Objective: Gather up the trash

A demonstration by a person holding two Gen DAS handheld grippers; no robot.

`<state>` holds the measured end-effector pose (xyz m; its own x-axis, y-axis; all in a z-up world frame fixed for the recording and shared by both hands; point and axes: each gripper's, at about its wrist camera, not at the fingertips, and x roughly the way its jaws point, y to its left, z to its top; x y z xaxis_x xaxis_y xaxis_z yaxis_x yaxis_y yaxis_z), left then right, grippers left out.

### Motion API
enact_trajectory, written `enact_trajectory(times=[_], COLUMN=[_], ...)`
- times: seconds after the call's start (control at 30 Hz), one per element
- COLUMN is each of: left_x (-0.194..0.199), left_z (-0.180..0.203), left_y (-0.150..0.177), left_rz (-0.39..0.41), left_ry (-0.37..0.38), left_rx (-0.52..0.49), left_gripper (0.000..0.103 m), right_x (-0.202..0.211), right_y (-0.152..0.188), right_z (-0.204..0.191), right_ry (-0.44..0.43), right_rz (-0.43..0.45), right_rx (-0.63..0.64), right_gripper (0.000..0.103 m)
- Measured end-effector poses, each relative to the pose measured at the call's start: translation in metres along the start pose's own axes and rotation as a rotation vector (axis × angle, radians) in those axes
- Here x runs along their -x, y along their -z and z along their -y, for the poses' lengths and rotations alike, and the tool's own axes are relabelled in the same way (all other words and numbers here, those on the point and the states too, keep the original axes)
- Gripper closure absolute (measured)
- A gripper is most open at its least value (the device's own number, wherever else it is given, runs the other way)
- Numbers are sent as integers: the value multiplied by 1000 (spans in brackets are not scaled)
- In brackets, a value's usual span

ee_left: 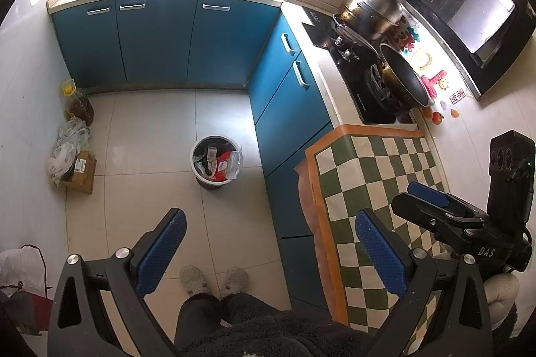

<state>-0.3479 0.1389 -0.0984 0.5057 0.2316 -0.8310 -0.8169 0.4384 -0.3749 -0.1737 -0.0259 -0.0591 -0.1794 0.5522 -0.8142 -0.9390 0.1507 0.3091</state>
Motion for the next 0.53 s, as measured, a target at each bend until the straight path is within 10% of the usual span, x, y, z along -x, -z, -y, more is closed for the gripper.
enact_trajectory(times=[0.53], left_x=[1], left_z=[-1], left_y=[-5], left_rz=[5], left_ry=[-7], left_rx=[6], left_gripper=[0], right_x=[-1], right_y=[-3], right_z=[2], right_ry=[-2], right_rz=[0], right_rx=[0], right_gripper=[0])
